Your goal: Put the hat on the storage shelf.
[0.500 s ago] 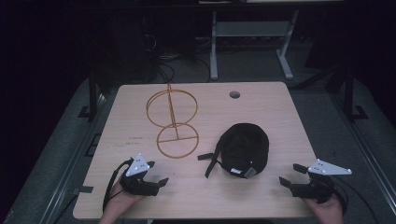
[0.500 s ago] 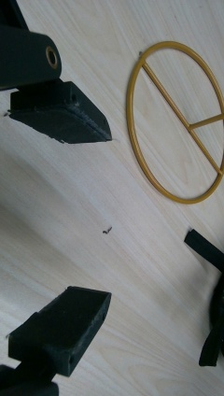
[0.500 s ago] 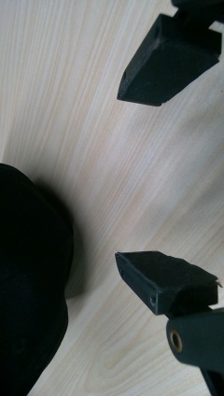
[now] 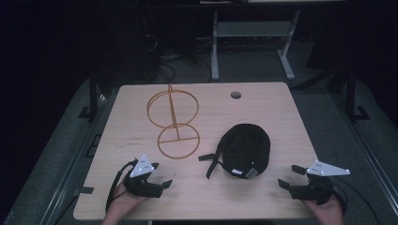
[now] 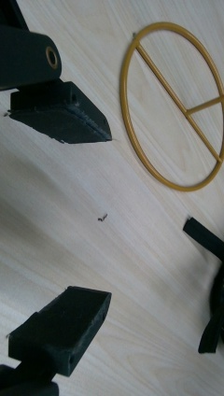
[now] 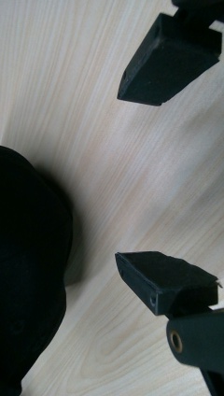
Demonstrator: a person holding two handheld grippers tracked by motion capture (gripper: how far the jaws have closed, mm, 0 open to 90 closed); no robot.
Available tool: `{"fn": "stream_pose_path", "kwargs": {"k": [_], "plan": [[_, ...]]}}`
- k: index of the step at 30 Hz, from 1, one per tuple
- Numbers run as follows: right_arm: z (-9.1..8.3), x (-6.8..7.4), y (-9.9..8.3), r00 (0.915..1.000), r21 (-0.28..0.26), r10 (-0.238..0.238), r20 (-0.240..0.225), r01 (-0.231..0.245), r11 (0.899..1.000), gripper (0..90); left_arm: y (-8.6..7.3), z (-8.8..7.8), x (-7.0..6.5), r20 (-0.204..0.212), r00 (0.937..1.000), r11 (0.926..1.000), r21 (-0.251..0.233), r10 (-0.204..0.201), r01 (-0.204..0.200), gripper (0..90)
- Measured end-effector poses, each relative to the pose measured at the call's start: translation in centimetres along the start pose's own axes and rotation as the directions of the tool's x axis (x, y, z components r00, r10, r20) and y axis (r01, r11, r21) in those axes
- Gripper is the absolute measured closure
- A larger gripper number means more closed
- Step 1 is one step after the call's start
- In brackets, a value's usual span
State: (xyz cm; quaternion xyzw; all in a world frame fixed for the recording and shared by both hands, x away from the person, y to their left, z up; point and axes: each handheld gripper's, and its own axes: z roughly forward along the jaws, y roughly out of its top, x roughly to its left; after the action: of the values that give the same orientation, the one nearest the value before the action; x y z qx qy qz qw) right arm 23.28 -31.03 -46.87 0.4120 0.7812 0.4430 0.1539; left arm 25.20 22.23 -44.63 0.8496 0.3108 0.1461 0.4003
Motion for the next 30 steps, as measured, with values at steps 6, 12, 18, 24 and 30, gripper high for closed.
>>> {"fn": "stream_pose_path", "kwargs": {"k": [6,12,18,24,30], "plan": [[0.1,0.1,0.0,1.0,0.0,-0.003,-0.002,0.003,1.0,17.2,0.3,0.3,-0.6,0.017,0.9997,0.9998,0.006,0.019,-0.019,19.0],[0.0,0.0,0.0,1.0,-0.004,-0.004,-0.007,0.004,1.0,17.2,0.5,0.6,-0.7,0.025,0.9994,0.9997,0.005,0.024,-0.024,19.0],[0.0,-0.1,0.0,1.0,-0.007,0.001,-0.005,-0.001,1.0,16.8,0.7,1.0,-1.1,0.036,0.9988,0.9994,0.013,0.033,-0.033,19.1],[0.1,0.0,0.0,1.0,-0.005,0.001,-0.006,-0.001,1.0,16.3,1.0,1.2,-1.3,0.051,0.9979,0.9991,0.008,0.04,-0.04,19.0],[0.1,0.0,0.0,1.0,-0.009,0.004,-0.004,-0.004,1.0,16.3,1.6,1.2,-1.8,0.071,0.9961,0.9986,-0.013,0.053,-0.052,18.9]]}}
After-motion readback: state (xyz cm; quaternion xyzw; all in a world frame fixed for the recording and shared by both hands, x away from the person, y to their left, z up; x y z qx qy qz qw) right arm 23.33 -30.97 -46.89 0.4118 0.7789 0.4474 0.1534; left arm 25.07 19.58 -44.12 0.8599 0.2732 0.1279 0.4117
